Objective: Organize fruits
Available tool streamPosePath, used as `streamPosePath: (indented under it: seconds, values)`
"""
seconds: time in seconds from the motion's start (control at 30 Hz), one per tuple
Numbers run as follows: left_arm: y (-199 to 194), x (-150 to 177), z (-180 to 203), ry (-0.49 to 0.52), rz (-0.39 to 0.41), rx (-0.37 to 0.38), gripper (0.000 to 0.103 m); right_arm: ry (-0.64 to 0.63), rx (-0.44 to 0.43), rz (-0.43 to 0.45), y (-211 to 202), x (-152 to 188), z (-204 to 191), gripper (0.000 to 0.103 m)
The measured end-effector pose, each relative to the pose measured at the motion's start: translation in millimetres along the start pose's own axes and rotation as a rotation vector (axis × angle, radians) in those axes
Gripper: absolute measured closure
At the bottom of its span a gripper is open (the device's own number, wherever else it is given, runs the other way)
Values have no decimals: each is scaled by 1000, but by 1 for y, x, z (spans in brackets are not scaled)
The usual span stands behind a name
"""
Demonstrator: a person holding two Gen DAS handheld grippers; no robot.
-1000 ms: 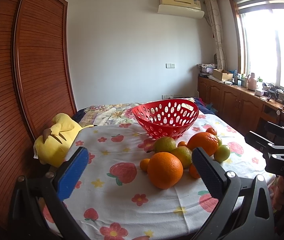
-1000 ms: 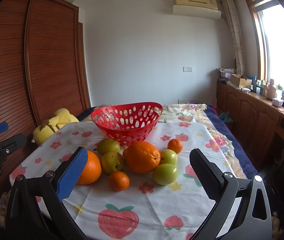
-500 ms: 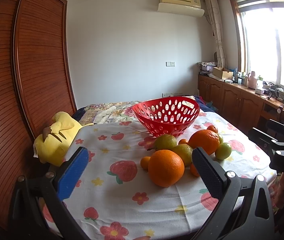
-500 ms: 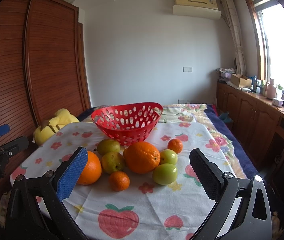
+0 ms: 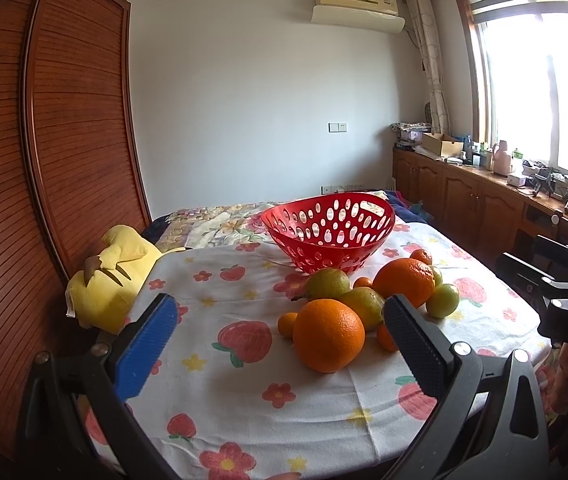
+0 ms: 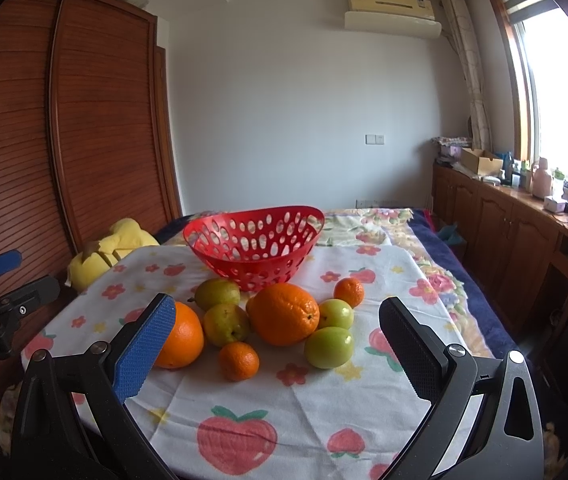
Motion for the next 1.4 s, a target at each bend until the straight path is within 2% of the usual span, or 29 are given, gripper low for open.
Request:
streamPosePath:
  seconds: [0.4,0.63,0.87,1.13,1.4]
  values:
    - [0,1,2,-1,-4,6,0,-1,-1,-1,0,-2,-1,0]
    - [19,22,2,-17,-69,28,0,-5,-3,-28,5,8,0,0]
    - [46,44,6,-38,-143,70,0,-8,-2,-70,20,23,8,0]
    - [65,50,17,-29,-185,121,0,-30,2,-117,40,39,26,1]
    - [90,52,26,5,-214,145,0,-55,-7,-210,78,58,45,8]
Point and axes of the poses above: each gripper's, at about its wrist camera, not at the fingertips, and y roughly the way its jaws point, z to its right, x to its underside, the point moved 10 cm from there along y, roughly the way its jaws point, and after that the axes turned 1 degree about -y, right-handed, at the moved point
